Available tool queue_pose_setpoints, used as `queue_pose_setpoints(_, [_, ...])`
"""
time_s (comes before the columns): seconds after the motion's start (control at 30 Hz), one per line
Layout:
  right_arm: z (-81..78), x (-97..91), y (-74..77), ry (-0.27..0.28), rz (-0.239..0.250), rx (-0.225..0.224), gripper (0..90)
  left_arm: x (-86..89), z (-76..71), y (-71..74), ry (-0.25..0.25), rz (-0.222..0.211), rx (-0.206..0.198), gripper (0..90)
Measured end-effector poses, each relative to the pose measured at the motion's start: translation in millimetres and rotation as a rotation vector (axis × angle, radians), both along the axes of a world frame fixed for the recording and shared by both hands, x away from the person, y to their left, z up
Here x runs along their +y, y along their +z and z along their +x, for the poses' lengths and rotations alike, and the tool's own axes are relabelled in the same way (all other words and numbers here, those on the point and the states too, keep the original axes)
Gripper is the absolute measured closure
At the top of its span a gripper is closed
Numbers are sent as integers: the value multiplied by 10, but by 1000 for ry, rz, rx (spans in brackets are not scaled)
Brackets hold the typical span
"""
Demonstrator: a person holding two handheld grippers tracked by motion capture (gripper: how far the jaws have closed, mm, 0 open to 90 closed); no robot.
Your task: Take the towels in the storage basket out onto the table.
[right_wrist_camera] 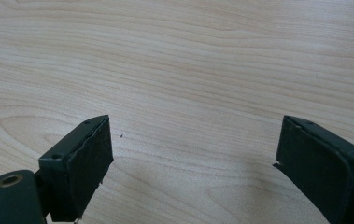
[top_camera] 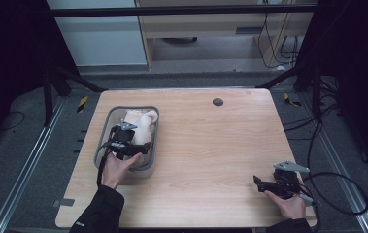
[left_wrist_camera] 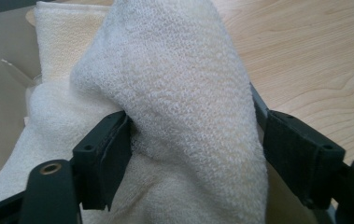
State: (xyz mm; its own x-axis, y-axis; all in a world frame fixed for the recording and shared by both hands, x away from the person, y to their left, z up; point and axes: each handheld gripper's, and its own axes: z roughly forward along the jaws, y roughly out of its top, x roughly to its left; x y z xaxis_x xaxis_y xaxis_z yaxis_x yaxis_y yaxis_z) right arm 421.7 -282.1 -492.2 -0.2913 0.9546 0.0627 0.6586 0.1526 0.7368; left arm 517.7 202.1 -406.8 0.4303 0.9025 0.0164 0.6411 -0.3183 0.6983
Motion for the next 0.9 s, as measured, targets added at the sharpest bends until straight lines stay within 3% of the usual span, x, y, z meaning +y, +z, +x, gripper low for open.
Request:
queue_pose_setpoints(0.27, [4,2,-6,2,-7,5,107,-4,31,-43,15,19,24,410])
queue_pose_setpoints(0.47, [4,1,-6,2,-8,6,107,-14,48,-81,21,23,68,569])
queue_pose_setpoints(0.63, [4,0,-5,2,-7,6,107,-14,26,-54,21,23,59,681])
queue_pose_setpoints(0.9, [8,-2,-7,0,-9,6,107,50,-40,56,14,7,24,736])
